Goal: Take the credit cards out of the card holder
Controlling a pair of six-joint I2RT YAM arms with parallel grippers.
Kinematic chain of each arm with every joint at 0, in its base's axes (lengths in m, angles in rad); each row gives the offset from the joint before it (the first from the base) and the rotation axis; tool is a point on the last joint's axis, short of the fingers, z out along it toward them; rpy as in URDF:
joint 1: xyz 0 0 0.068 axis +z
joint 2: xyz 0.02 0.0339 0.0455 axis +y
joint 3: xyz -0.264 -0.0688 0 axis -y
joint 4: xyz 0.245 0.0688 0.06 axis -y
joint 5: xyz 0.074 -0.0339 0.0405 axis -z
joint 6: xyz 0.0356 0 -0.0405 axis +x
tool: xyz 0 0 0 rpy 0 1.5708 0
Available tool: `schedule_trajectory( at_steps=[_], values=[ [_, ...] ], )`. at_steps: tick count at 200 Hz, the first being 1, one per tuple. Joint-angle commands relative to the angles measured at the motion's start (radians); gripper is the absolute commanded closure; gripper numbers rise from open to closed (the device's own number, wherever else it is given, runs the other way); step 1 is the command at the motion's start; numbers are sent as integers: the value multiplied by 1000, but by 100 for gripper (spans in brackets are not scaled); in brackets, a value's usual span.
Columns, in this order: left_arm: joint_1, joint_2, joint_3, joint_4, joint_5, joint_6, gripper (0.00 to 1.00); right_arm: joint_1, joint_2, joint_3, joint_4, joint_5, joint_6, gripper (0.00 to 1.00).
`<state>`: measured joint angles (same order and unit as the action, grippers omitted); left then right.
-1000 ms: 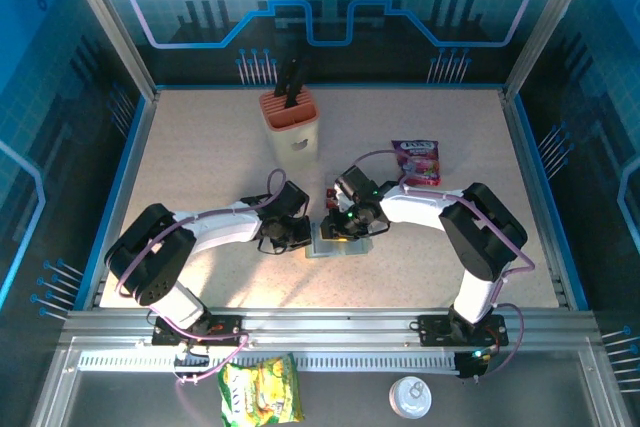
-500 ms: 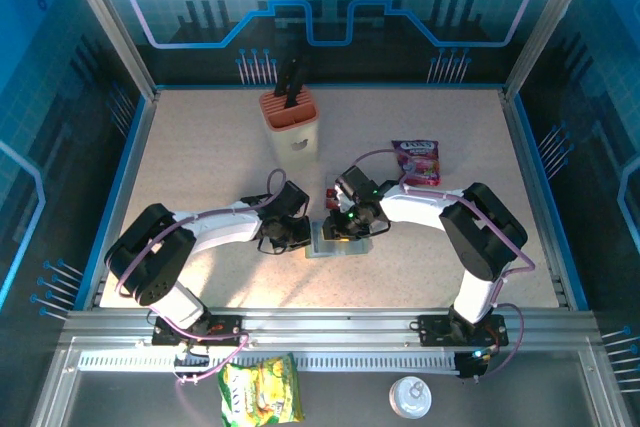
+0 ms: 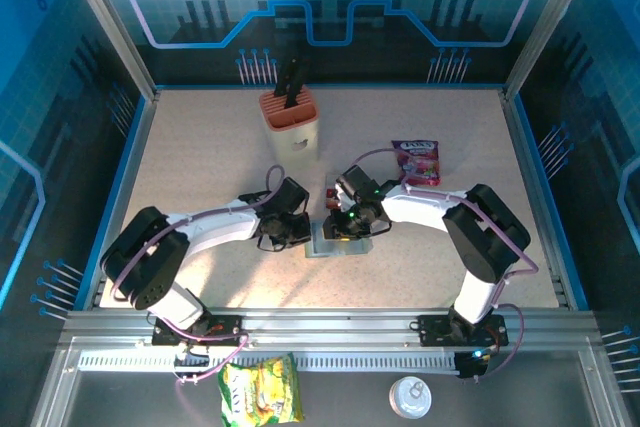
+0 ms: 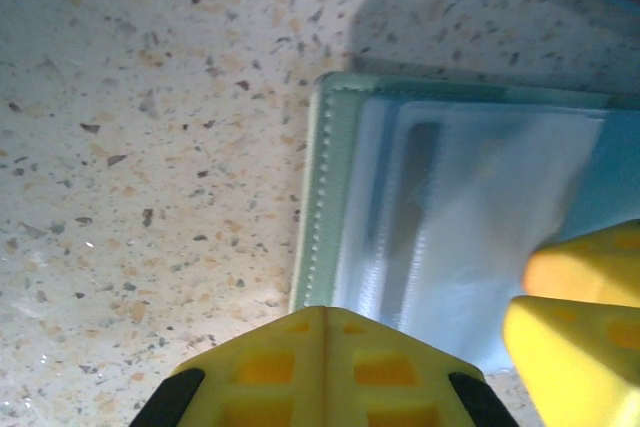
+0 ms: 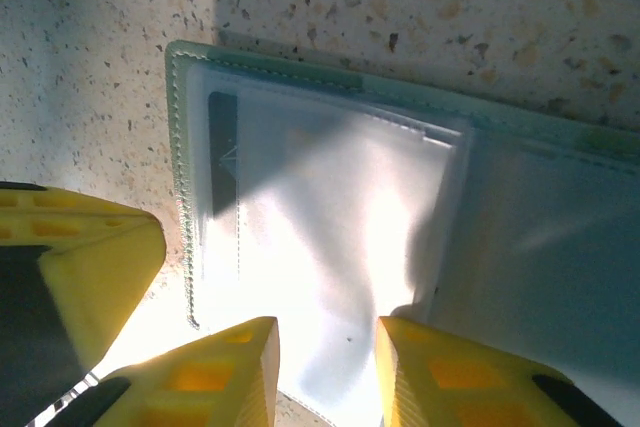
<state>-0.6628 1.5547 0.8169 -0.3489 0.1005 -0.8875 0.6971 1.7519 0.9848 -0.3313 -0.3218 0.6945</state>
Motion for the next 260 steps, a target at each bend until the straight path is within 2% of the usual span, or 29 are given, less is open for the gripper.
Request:
schedule_trajectory(
  at_steps=[1,71,156,260],
  values=[
    [6,-42,31,-31,-14,-1,100,-16,-27,-23,-8,-4,-15,69],
    [5,-41,14,56,53,-53,96,-28,-27,-54,27,-23,-11,70],
    [5,12,-12,129,103,-96,78,-40,-23,-72,47,-36,-6,74],
    [3,56,-34,200,140,-115,70,-45,-28,-79,46,-34,-7,77]
  ],
)
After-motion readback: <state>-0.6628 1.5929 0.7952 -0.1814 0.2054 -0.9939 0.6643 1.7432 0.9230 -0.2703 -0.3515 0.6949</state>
